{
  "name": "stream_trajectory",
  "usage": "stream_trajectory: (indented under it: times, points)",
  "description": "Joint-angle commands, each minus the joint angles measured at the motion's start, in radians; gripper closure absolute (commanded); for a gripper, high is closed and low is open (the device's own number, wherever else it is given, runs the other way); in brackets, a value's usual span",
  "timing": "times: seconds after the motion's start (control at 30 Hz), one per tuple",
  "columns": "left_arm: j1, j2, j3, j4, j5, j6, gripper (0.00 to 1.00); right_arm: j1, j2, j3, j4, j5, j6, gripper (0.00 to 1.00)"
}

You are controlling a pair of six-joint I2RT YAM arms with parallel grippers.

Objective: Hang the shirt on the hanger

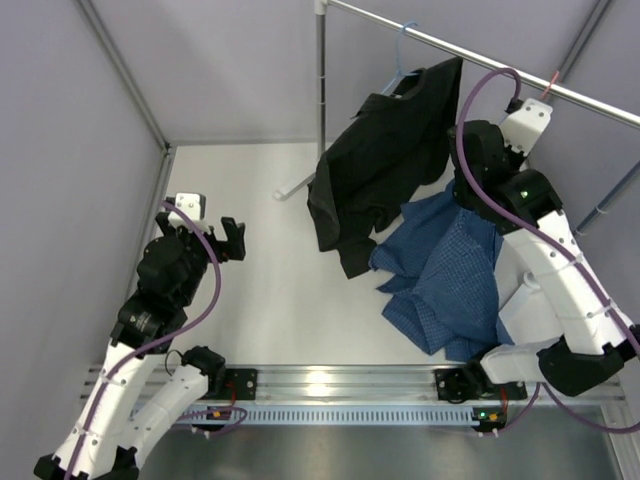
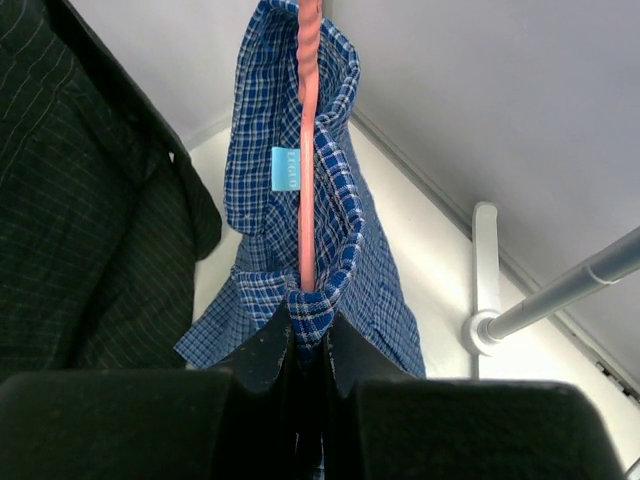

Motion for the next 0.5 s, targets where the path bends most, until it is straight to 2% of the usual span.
stream_trajectory:
  times: [0.0,0.2,0.47]
  points:
    - [0.007,0.003,-0.006,0.050,0.034,-0.008,0.02,0.001,0.040,0.038,0.070,0.052,0.057,1.00]
    - [0.008,0.000,-0.010,0.051,0.022,-0.003,0.02,0.032,0.054,0.009,0.100,0.095,0.120,1.00]
    - [0.007,0.008,-0.017,0.058,0.022,-0.003,0.02,0.046,0.125,0.075,0.104,0.112,0.172,1.00]
